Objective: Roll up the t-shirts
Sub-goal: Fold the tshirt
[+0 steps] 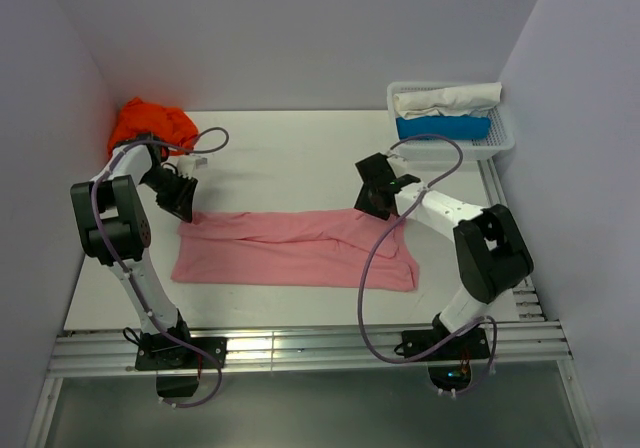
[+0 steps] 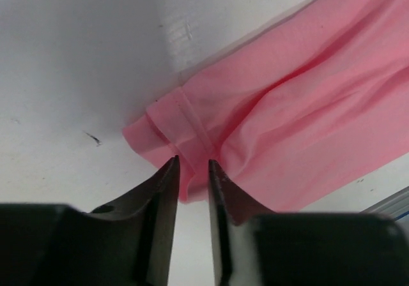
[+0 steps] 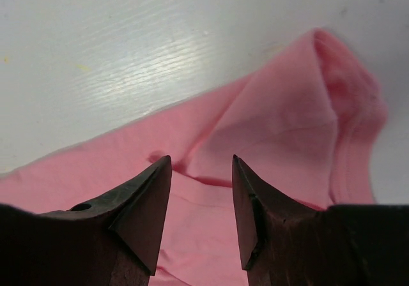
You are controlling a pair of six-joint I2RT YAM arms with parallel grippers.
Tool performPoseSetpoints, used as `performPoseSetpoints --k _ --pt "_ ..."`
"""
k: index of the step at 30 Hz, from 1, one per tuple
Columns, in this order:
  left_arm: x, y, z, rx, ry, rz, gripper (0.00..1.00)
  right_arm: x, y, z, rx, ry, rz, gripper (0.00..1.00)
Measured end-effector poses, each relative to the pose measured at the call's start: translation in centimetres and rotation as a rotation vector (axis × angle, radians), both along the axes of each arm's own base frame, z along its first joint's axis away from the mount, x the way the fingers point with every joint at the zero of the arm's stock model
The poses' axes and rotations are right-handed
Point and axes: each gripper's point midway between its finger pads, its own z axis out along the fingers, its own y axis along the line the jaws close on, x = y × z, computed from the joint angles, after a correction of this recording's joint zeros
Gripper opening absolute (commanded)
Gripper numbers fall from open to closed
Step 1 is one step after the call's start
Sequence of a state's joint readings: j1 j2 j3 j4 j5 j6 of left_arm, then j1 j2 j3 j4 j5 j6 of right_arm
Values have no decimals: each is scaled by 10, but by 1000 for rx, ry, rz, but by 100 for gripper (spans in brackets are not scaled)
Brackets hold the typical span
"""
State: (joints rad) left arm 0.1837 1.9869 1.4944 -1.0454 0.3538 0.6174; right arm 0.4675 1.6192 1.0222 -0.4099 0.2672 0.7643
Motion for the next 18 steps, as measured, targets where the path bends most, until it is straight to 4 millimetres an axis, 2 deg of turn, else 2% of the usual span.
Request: performPoseSetpoints --k 5,9,14,18 --pt "-10 -2 -4 -4 23 -2 22 8 27 -5 -4 12 56 50" --pt "-14 -2 -1 -2 17 -5 18 9 40 -13 -11 29 84 51" --pt "-16 -2 3 3 6 -10 18 5 49 -24 -25 64 108 50" --pt "-15 -2 4 5 -2 -14 18 1 50 -27 -37 82 119 43"
